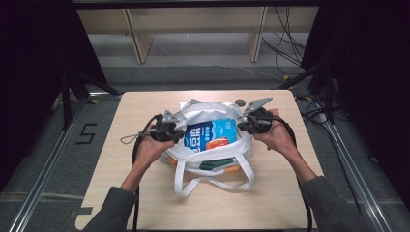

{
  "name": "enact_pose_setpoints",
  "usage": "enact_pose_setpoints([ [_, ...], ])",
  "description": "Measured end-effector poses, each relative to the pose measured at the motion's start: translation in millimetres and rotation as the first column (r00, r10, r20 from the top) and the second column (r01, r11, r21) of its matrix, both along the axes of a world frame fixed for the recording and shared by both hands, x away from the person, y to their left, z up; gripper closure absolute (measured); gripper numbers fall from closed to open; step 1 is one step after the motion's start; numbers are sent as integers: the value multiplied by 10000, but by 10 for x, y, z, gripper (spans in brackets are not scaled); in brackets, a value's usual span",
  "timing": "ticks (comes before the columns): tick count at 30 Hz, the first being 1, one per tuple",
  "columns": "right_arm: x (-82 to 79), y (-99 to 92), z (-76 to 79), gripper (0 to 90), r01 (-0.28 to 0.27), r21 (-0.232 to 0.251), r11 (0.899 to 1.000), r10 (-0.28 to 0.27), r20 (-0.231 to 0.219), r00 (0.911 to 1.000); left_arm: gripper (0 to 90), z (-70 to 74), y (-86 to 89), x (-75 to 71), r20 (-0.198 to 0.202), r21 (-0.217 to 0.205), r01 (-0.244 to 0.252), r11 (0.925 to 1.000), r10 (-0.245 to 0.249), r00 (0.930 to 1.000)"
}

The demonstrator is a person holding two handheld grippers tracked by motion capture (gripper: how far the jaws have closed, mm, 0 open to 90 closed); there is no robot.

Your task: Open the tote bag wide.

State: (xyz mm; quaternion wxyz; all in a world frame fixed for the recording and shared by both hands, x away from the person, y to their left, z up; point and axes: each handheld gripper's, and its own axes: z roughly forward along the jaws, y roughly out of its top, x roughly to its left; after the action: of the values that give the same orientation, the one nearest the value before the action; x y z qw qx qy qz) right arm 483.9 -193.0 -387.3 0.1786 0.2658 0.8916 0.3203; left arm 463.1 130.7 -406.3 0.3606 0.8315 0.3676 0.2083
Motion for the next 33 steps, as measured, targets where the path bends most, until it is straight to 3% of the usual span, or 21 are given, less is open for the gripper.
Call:
enact_pose_setpoints([
  [3, 236, 2, -120, 900, 629, -144, 9979, -629, 33, 9980, 848, 1, 48, 163, 387, 50, -332, 9994, 330, 9987],
  [5, 316, -12, -189, 900, 873, -96, 9961, -874, -36, 9962, 849, -78, 127, 326, 206, 160, -785, 9968, 782, 9967],
  [6, 401, -42, -265, 900, 1130, -143, 9935, -1135, -358, 9929, 856, -149, 182, 402, 26, 176, -1030, 9945, 1030, 9947],
  [8, 524, -112, -405, 900, 1327, -561, 9896, -1363, -677, 9883, 884, -284, 237, 483, -287, 311, -1332, 9906, 1340, 9906],
  [9, 556, -138, -469, 900, 1527, -432, 9873, -1565, -1090, 9816, 892, -355, 266, 515, -509, 179, -1375, 9903, 1383, 9891],
  [10, 600, -156, -581, 900, 1747, -363, 9840, -1780, -1338, 9749, 893, -425, 315, 560, -706, -294, -1523, 9879, 1499, 9862],
  [12, 608, -117, -688, 900, 1784, -965, 9792, -1933, -1777, 9649, 895, -477, 366, 617, -977, -419, -1675, 9850, 1628, 9818],
  [13, 613, -96, -764, 900, 1675, -1255, 9779, -1887, -1826, 9649, 895, -505, 381, 640, -1071, -514, -1797, 9824, 1734, 9790],
  [14, 620, -93, -814, 900, 1563, -1169, 9808, -1753, -1752, 9688, 896, -516, 363, 651, -1128, -238, -1874, 9820, 1836, 9765],
  [15, 600, -75, -830, 900, 1888, -1098, 9759, -2080, -2031, 9568, 896, -516, 363, 651, -1128, -238, -1874, 9820, 1836, 9765],
  [17, 607, -79, -811, 900, 1645, -1312, 9776, -1857, -1699, 9678, 895, -490, 322, 637, -1053, 227, -1831, 9828, 1845, 9772],
  [18, 586, -73, -769, 900, 1713, -1399, 9752, -1953, -1814, 9638, 895, -479, 321, 621, -1059, 123, -1922, 9813, 1924, 9756],
  [21, 549, -103, -659, 900, 1731, -1057, 9792, -1873, -1445, 9716, 874, -420, 317, 555, -909, -20, -1890, 9820, 1880, 9780],
  [22, 465, -147, -493, 900, 1543, -609, 9861, -1602, -1069, 9813, 860, -322, 305, 452, -734, -148, -1623, 9866, 1608, 9843],
  [24, 431, -157, -441, 900, 1414, -396, 9892, -1448, -1031, 9841, 848, -271, 302, 389, -657, -215, -1400, 9899, 1384, 9882],
  [27, 232, -140, -271, 900, 1037, 216, 9944, -1014, -877, 9910, 845, -166, 247, 147, -712, -804, -571, 9951, 514, 9961],
  [28, 138, -116, -245, 900, 770, 292, 9966, -746, -760, 9943, 840, -166, 222, 67, -696, -617, -297, 9977, 254, 9973],
  [29, 4, -95, -229, 900, 128, 327, 9994, -101, -799, 9968, 837, -208, 198, -61, -864, -833, 73, 9965, -145, 9962],
  [30, -80, -93, -232, 900, -101, 421, 9991, 133, -773, 9969, 836, -242, 187, -133, -889, -883, 126, 9960, -204, 9958],
  [32, -228, -105, -258, 900, -376, 187, 9991, 391, -825, 9958, 842, -308, 193, -242, -812, -591, 364, 9976, -411, 9958],
  [33, -287, -109, -304, 900, -341, 1, 9994, 339, -1076, 9936, 848, -353, 202, -270, -856, -728, 435, 9964, -497, 9951],
])
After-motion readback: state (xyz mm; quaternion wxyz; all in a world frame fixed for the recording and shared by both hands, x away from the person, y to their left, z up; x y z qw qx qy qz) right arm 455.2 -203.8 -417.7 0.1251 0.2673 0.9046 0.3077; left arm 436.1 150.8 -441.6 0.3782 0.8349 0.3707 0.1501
